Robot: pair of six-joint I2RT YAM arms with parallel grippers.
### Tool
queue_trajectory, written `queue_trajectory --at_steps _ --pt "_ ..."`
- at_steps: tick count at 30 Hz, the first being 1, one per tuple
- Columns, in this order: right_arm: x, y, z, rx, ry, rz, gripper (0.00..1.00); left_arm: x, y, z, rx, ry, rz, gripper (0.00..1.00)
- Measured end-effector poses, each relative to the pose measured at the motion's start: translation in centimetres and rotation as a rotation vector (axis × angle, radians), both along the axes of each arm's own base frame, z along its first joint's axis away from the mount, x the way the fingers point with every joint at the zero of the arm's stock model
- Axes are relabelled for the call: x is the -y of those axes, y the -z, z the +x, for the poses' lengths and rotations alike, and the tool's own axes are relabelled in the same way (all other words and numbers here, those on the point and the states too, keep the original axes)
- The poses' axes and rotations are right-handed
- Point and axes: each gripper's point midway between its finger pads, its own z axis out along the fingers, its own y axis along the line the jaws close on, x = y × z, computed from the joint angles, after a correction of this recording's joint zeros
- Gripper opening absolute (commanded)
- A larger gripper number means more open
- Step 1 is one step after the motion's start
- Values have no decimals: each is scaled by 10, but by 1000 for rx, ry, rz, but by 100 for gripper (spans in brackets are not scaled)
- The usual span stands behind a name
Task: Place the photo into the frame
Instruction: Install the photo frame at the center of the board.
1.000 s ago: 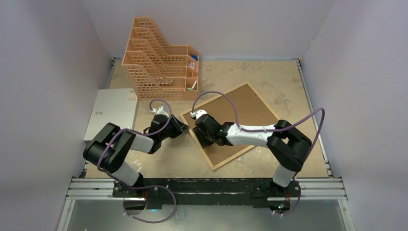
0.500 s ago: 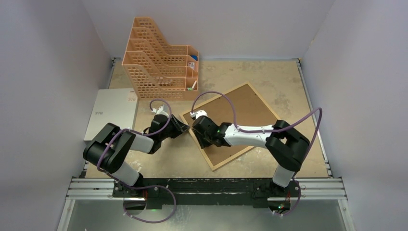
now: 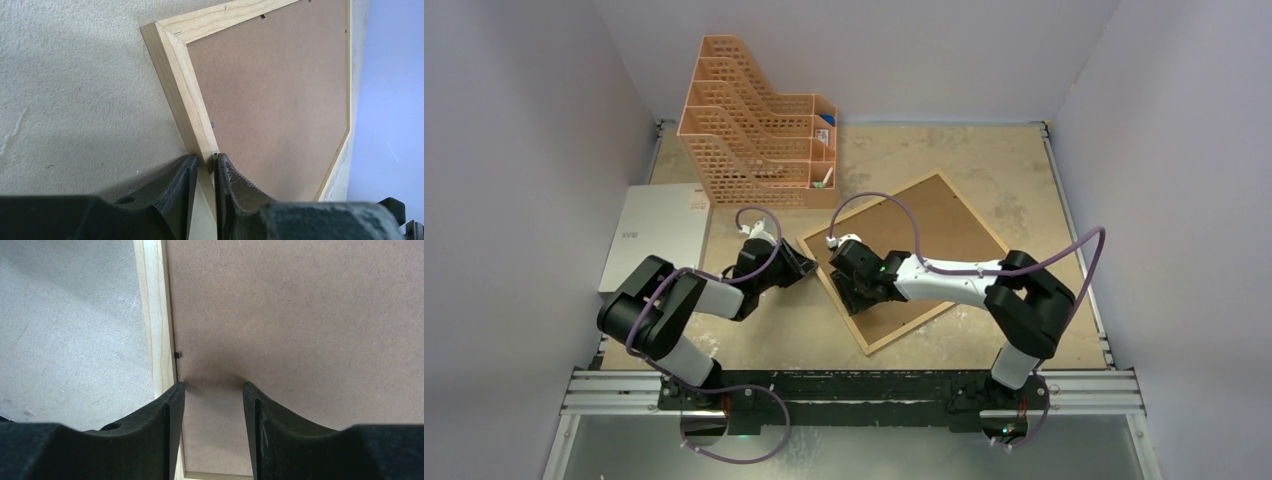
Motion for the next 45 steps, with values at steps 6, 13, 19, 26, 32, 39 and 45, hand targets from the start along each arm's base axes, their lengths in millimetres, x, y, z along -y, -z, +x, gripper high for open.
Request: queue_trajectory --at_steps 6,13,19,26,32,39,45 --pt "1 1 2 -4 19 3 49 0 0 0 7 1 -4 24" --pt "2 2 7 -35 67 37 52 0 0 -1 10 2 -6 25" --pt "0 2 6 -67 82 77 54 0 0 -1 11 2 -6 24" --pt "1 8 6 -83 106 65 53 0 1 -1 13 2 -8 24" --pt "-3 8 17 -57 176 76 50 0 0 -1 14 2 -8 24" --pt "-10 -2 31 15 229 145 51 0 1 -1 15 2 -9 24" --pt "-11 -1 32 29 185 139 51 0 1 -1 15 2 -9 24"
